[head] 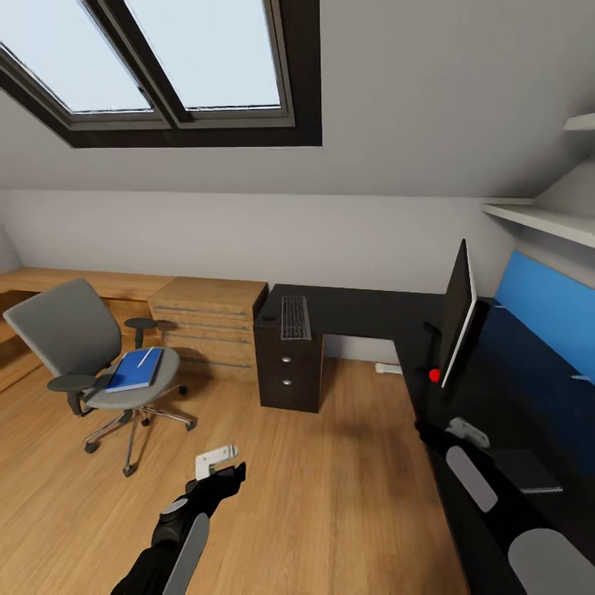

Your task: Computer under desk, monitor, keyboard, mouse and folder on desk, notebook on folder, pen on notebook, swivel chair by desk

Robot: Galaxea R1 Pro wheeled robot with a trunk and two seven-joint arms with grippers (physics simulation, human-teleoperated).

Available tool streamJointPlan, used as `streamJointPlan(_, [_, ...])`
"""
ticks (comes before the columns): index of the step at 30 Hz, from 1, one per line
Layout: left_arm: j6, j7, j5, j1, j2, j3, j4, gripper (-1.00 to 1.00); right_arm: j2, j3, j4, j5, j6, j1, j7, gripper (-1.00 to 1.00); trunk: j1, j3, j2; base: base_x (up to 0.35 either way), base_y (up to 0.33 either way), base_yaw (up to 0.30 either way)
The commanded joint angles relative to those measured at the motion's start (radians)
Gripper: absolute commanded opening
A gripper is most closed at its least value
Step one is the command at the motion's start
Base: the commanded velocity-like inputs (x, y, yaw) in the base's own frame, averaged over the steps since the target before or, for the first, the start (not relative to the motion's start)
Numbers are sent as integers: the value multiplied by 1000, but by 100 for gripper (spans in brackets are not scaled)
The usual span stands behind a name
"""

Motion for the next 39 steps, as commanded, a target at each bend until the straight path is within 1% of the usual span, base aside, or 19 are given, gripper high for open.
streamJointPlan(1, [3,9,11,-1,1,-1,0,100,-1,-2,-2,-6,6,-2,-10,100,1,-2,-2,0,0,0])
streamJointPlan(4, [0,8,10,-2,6,1,31,100,-2,-8,-5,2,10,-2,-10,100,1,-2,-2,0,-26,-3])
streamJointPlan(6, [-2,7,8,-2,8,1,47,100,-3,-10,-9,14,13,-1,-10,100,1,-2,-2,0,-163,-78])
streamJointPlan(7, [-2,7,7,-2,9,0,53,100,-4,-11,-11,32,14,-1,-9,100,1,-1,-2,0,-227,-148])
streamJointPlan(9, [-2,6,6,-2,9,-1,57,100,-5,-12,-12,55,15,-1,-8,100,1,0,-2,0,-250,-182])
streamJointPlan(11, [-2,7,4,-2,10,-3,61,100,-6,-12,-13,102,16,-1,-7,100,1,2,-2,0,-282,-227])
streamJointPlan(13, [-3,8,3,-2,10,-3,62,100,-7,-12,-14,123,15,0,-7,100,1,3,-2,-3,-294,-245])
streamJointPlan(14, [-4,8,2,-2,9,-4,62,100,-7,-13,-14,141,15,0,-6,100,1,3,-2,-37,-300,-256])
streamJointPlan(17, [-4,8,1,-2,9,-4,62,100,-7,-13,-14,168,14,0,-6,100,1,5,-2,-69,-301,-217])
streamJointPlan(19, [-4,8,1,-2,9,-4,62,100,-7,-12,-14,178,14,0,-6,100,1,5,-2,-97,-301,-116])
streamJointPlan(20, [-4,8,1,-2,9,-5,63,100,-5,-6,-12,220,13,0,-5,100,1,5,-2,-55,-302,-27])
streamJointPlan(23, [-5,8,1,-2,9,-5,63,100,-4,-3,-10,258,12,0,-2,100,1,5,-2,-27,-304,-13])
streamJointPlan(27, [-5,8,1,-2,10,-5,63,100,-3,0,-10,282,12,0,-1,100,1,5,-2,-11,-304,-5])
streamJointPlan(29, [-3,7,2,-2,11,-4,63,100,-3,1,-8,304,2,0,0,100,1,5,-2,-3,-273,-2])
streamJointPlan(34, [0,6,3,-2,12,2,61,100,-1,6,-11,313,-26,0,2,100,1,5,-2,-1,-117,0])
streamJointPlan(39, [0,7,4,-2,15,5,48,100,0,16,-11,315,-31,0,4,100,1,5,-2,0,-24,0])
